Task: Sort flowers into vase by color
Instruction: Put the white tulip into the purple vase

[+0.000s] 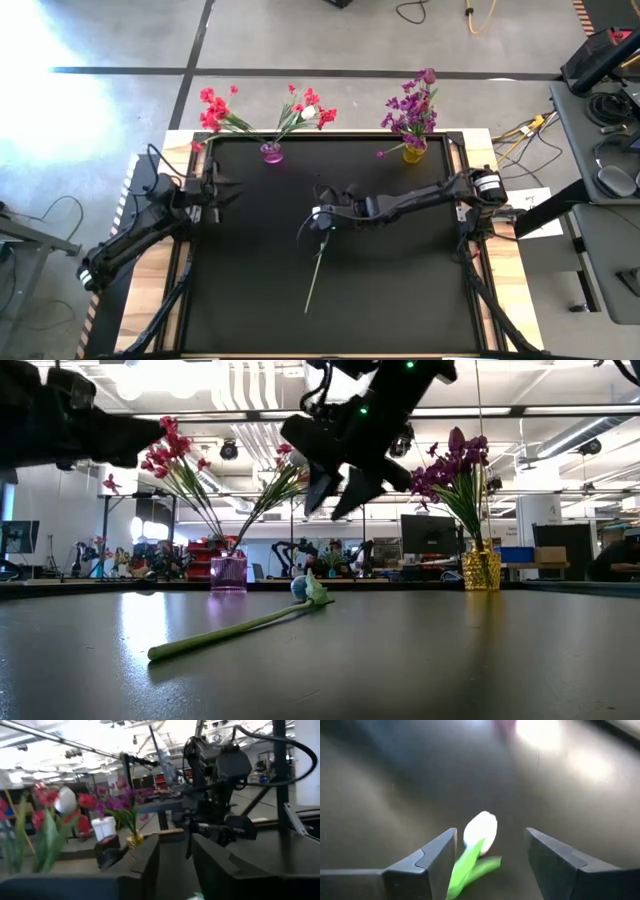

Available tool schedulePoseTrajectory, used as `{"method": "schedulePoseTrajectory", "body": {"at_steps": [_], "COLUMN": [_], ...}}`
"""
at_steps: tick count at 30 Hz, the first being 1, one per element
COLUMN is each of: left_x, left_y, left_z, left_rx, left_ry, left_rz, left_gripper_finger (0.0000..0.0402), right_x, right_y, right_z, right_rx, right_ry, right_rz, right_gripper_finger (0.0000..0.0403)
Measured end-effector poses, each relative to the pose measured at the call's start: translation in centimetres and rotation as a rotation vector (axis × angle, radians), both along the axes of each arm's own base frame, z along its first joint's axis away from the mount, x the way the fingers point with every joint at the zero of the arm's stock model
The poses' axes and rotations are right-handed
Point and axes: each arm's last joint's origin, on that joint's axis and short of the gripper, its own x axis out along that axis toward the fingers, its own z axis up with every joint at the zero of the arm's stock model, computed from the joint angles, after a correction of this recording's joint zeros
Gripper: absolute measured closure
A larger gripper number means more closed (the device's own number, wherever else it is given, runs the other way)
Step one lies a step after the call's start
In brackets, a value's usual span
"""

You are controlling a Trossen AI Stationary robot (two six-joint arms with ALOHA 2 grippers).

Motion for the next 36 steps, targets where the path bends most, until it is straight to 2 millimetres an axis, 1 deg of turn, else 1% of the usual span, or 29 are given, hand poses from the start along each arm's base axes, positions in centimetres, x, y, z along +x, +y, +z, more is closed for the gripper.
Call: {"method": "schedulePoseTrajectory", "body": {"at_steps": [3,7,9,12,18,21,23,26,29,32,36], "left_x": [0.3,0.3,0.3,0.3,0.3,0.4,0.4,0.4,0.4,0.4,0.4], "left_y": [0.0,-0.1,-0.2,-0.2,-0.2,-0.2,-0.2,-0.1,-0.1,-0.1,-0.1], "left_z": [-0.9,-0.8,-0.7,-0.7,-0.7,-0.7,-0.7,-0.8,-0.8,-0.8,-0.8], "left_rx": [-0.002,0.002,0.010,0.011,0.015,0.008,0.005,0.002,0.001,0.002,0.000], "left_ry": [0.004,-0.008,-0.017,-0.017,-0.015,-0.012,-0.011,-0.008,-0.008,-0.009,-0.008], "left_rz": [-0.018,-0.013,-0.018,-0.020,-0.020,-0.021,-0.021,-0.021,-0.021,-0.021,-0.016], "left_gripper_finger": [0.0325,0.0352,0.0361,0.0365,0.0365,0.0366,0.0366,0.0366,0.0366,0.0366,0.0366], "right_x": [-0.7,-1.2,-1.0,-0.6,0.6,0.9,1.2,1.5,1.5,1.8,2.5], "right_y": [0.6,1.3,1.6,2.0,2.6,2.7,2.7,2.5,2.2,1.8,0.5], "right_z": [-0.5,-1.5,-2.2,-3.1,-5.0,-6.3,-7.2,-7.6,-7.6,-7.3,-6.5], "right_rx": [0.116,0.290,0.348,0.429,0.525,0.543,0.542,0.543,0.519,0.457,0.390], "right_ry": [0.037,0.058,0.061,0.054,0.014,0.017,0.013,0.004,0.009,0.004,-0.005], "right_rz": [-0.049,-0.130,-0.156,-0.176,-0.211,-0.244,-0.248,-0.249,-0.239,-0.210,-0.160], "right_gripper_finger": [0.0193,0.0197,0.0188,0.0165,0.0117,0.0113,0.0119,0.0143,0.0185,0.0242,0.0324]}}
